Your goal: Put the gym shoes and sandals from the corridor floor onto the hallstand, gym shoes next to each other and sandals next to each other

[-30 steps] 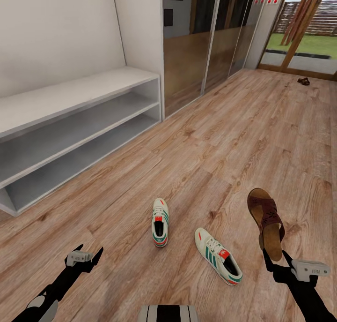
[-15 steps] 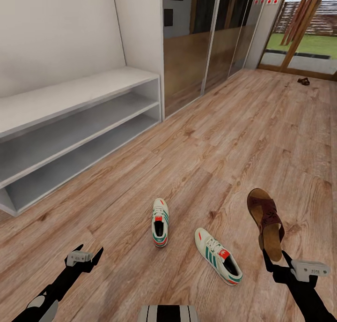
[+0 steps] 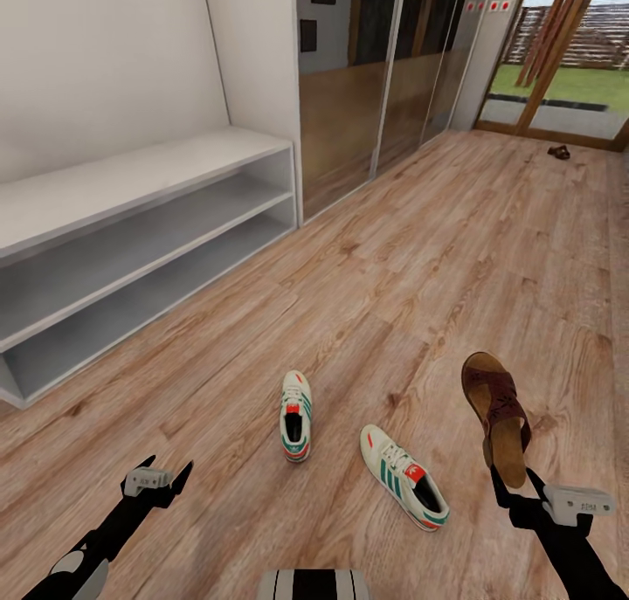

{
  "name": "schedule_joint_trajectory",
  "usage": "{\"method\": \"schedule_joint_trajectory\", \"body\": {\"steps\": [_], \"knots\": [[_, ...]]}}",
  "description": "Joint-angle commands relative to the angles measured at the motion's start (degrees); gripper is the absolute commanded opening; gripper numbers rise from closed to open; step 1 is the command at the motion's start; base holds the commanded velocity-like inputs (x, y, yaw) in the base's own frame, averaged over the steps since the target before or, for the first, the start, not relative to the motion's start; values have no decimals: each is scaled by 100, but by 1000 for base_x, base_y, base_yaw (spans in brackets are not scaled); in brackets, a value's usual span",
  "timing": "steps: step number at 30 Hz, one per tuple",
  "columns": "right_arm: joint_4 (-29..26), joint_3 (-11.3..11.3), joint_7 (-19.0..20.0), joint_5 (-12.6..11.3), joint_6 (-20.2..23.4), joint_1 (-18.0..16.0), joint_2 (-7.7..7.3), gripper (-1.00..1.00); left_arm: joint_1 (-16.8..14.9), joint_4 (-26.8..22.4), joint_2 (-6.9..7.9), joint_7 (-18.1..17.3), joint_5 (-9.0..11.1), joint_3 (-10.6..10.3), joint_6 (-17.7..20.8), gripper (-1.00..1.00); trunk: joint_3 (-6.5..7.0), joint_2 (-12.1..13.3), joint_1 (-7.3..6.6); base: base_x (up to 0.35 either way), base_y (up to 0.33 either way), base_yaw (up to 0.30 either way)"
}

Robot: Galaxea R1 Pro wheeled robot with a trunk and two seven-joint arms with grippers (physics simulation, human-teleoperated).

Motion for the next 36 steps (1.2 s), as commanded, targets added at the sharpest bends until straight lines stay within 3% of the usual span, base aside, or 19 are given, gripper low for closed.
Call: {"method": "schedule_joint_trajectory", "body": {"steps": [1,9,14,36], "knots": [[0,0,1,-20,3,0,0,-100,0,0,0,0,0,0,0,100,7,0,0,0,0,-142],[3,-10,1,-26,7,0,0,-100,0,0,-10,46,-15,-6,4,100,68,0,0,0,0,-154],[3,-11,1,-26,7,0,0,-100,0,-3,-84,311,-37,-24,8,100,89,0,0,0,0,-85],[7,2,1,-26,8,0,0,-100,0,-5,-311,498,-59,-34,1,100,101,0,0,0,-2,-10]]}}
